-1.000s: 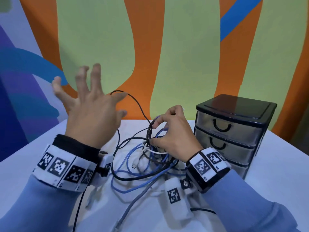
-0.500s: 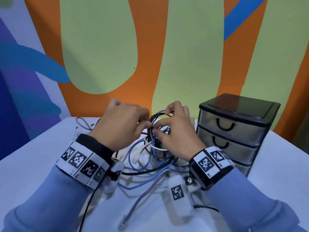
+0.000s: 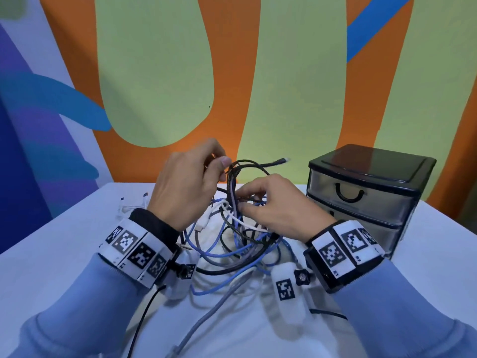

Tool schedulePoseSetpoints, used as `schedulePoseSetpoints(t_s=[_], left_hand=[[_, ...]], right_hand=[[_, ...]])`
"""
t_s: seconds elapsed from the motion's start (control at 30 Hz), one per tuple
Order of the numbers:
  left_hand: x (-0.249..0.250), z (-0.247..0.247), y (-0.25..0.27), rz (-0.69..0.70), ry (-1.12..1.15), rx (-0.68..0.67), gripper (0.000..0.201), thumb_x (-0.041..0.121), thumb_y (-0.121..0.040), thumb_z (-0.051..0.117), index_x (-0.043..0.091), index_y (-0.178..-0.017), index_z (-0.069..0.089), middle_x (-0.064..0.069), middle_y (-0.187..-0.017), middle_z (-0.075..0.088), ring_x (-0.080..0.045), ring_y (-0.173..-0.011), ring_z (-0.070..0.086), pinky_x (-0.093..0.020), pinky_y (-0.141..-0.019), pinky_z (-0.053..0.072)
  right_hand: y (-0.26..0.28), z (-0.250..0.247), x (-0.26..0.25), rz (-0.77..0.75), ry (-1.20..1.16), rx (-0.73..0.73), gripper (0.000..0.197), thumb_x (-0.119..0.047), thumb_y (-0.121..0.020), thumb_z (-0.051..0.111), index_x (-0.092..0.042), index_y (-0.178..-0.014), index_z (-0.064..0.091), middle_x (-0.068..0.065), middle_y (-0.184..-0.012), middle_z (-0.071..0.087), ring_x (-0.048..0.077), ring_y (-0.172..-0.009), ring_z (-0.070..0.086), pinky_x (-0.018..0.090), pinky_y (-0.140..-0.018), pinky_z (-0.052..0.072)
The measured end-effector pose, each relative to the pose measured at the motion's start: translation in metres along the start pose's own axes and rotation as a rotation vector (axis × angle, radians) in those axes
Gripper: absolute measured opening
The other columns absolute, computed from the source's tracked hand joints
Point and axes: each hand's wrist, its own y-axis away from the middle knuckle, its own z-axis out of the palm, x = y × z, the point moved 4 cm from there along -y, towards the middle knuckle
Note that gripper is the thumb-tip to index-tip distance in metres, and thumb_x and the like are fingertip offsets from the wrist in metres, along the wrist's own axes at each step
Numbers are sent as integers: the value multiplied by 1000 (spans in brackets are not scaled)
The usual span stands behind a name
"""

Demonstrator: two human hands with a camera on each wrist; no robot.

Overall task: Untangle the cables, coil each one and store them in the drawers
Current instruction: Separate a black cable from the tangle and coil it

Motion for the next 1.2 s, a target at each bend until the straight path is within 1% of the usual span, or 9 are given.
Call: schedulePoseSetpoints(t_s=[0.13,0.27,0.4,0.6,0.8,0.97,1.03,1.13,1.2], left_hand=[[-5,-4,0,-97,-24,53,16,32,-105,62,26,-91,63,12,-67,69,-15,-65,63,-42,-67,53],[-8,-11,-2,-226,-18,141,20,33,-105,64,20,-90,66,2,-70,67,-18,-71,60,-34,-66,46],[-25,-22,-5,-366,99,222,21,33,-104,66,22,-86,68,-3,-72,70,-27,-76,66,-38,-72,51],[-47,-28,-5,-464,144,283,24,34,-103,66,22,-82,67,-10,-77,72,-30,-75,64,-43,-75,53],[-49,-38,-7,-380,95,344,19,31,-105,62,20,-90,65,-2,-78,66,-30,-82,63,-43,-78,50],[-39,-43,-14,-212,447,180,15,24,-109,59,25,-94,61,0,-94,77,-19,-83,74,-38,-83,52],[-34,-43,-13,-227,600,130,15,23,-111,56,23,-95,56,-8,-101,81,-25,-84,78,-41,-86,54],[-27,-43,-13,-252,755,83,16,21,-110,54,21,-94,54,-17,-102,81,-26,-79,79,-42,-89,57],[-22,-43,-12,-261,836,43,17,18,-109,53,18,-92,54,-18,-100,80,-23,-74,77,-35,-82,57]], right_hand=[[2,-2,-5,-5,69,80,16,-22,-86,78,-24,-102,80,-18,-91,72,-7,-78,59,5,-71,40],[3,-1,-14,-74,119,232,23,-17,-81,75,-26,-101,71,-13,-95,69,10,-90,63,36,-85,55],[6,-3,-20,-104,45,241,44,-11,-75,73,-32,-114,71,-10,-85,60,15,-80,57,38,-80,52],[6,2,-25,-189,51,263,29,-4,-71,69,-29,-84,65,-10,-90,65,15,-85,56,42,-83,50],[3,3,-15,-78,312,217,46,6,-71,58,-38,-83,49,-10,-99,69,14,-104,60,43,-106,33],[8,0,-12,24,344,144,18,-15,-84,61,-30,-88,53,-14,-123,65,3,-124,47,50,-122,13],[8,1,-15,30,263,146,11,-32,-88,59,-25,-79,57,-18,-129,64,-2,-127,42,49,-120,15],[5,-3,-15,11,204,268,44,-44,-97,54,-19,-60,59,-20,-122,67,-1,-120,46,41,-105,28],[5,-7,-15,-14,181,401,50,-47,-96,67,-22,-54,57,-15,-108,67,7,-110,49,35,-92,36]])
